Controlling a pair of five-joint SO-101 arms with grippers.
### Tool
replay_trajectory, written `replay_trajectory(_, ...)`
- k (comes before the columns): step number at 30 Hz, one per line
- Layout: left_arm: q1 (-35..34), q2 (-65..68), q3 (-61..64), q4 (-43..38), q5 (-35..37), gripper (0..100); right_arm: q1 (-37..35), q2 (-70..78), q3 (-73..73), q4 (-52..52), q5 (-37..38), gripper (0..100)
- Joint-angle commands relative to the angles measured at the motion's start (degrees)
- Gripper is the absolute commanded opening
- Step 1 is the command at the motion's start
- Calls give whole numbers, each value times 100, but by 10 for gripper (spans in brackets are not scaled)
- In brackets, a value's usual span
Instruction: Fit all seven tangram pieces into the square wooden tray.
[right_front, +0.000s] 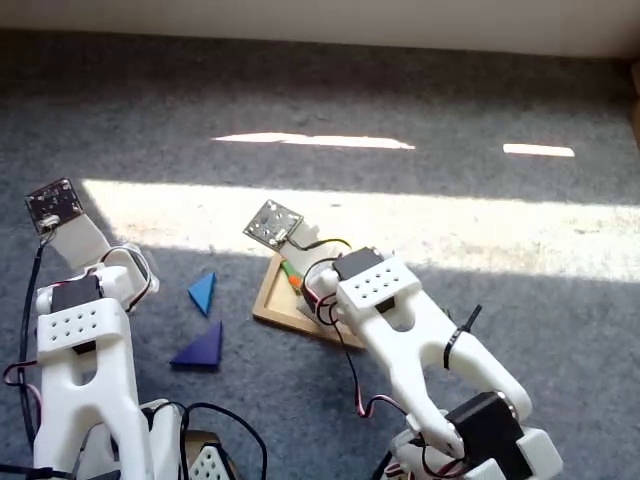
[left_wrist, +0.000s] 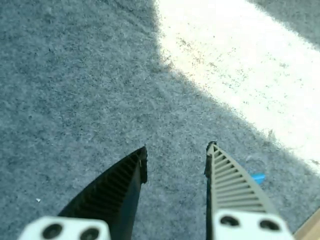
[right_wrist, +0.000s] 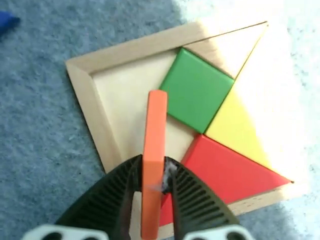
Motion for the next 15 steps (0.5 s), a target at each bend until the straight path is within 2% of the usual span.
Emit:
replay_trajectory(1, -31, -136, -312, -62, 62, 197, -75, -48, -259, -171, 70, 5)
replay_trajectory(8, -31, -136, -312, -62, 62, 197, -66, -48, -312, 312, 97, 5)
replay_trajectory(12, -31, -136, -312, -62, 62, 197, -57, -40, -523, 848, 510, 5)
replay_trajectory(15, -31, -136, -312, -62, 62, 197, -48, -40, -646, 866, 176, 5)
